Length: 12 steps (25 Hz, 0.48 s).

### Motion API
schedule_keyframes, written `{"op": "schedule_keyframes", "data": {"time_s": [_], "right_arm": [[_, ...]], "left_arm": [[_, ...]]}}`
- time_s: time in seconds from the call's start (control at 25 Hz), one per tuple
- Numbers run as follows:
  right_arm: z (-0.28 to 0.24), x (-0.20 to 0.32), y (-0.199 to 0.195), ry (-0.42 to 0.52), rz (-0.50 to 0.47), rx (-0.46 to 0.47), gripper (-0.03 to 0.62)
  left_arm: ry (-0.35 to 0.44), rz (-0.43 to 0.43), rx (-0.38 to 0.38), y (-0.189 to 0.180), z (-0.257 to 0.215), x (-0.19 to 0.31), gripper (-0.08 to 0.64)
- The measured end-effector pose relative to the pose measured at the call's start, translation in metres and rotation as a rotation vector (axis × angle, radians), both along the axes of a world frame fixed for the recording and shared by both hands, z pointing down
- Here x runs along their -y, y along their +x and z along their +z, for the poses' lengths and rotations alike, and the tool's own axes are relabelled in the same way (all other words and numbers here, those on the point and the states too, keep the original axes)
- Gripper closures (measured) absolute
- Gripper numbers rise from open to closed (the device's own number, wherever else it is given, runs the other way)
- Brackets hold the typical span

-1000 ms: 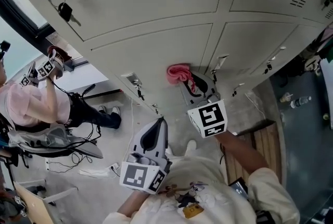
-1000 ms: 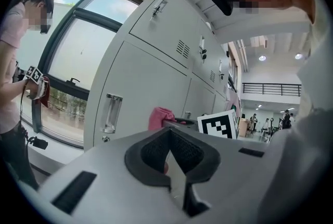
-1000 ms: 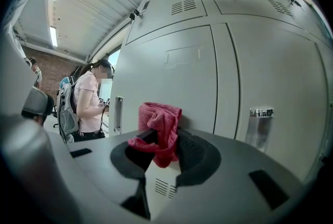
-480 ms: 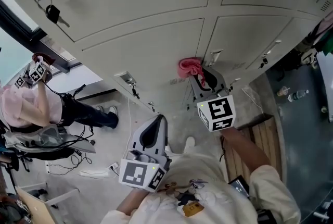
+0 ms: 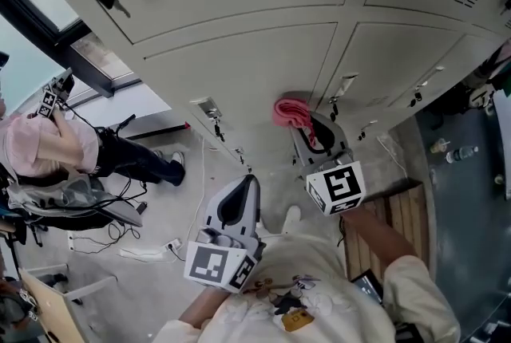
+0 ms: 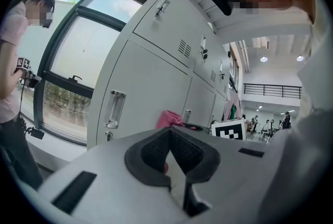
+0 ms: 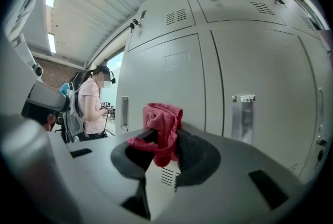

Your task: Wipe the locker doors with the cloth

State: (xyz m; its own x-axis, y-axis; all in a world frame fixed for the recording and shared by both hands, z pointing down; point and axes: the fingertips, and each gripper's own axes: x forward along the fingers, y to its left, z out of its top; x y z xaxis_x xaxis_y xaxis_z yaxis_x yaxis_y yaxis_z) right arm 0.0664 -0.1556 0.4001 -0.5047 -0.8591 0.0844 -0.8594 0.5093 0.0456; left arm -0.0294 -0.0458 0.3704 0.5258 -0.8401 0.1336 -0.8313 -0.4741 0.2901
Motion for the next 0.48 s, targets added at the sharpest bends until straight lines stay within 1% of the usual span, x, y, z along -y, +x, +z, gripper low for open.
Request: {"op": "schedule_keyframes", "data": {"time_s": [0.16,0.32,0.48], "right_arm": [[0.002,-0.009,-0.036,0.012,-0.09,-0.019,0.492],[0.005,-0.012,-0.076,-0.004,-0.168,-0.035,0.492],[0.004,-0.01,-0.114,0.008,-0.231,-0.012,0.492]], "left_arm": [[-0.005,-0.035,0.0,-0.012,0.002,-0.005,0.554],[-0.007,-0.081,-0.001,-0.026,0.002,-0.011,0.554],[-0.013,-0.138,0.0,-0.043,0.003,-0.018,0.554]]}}
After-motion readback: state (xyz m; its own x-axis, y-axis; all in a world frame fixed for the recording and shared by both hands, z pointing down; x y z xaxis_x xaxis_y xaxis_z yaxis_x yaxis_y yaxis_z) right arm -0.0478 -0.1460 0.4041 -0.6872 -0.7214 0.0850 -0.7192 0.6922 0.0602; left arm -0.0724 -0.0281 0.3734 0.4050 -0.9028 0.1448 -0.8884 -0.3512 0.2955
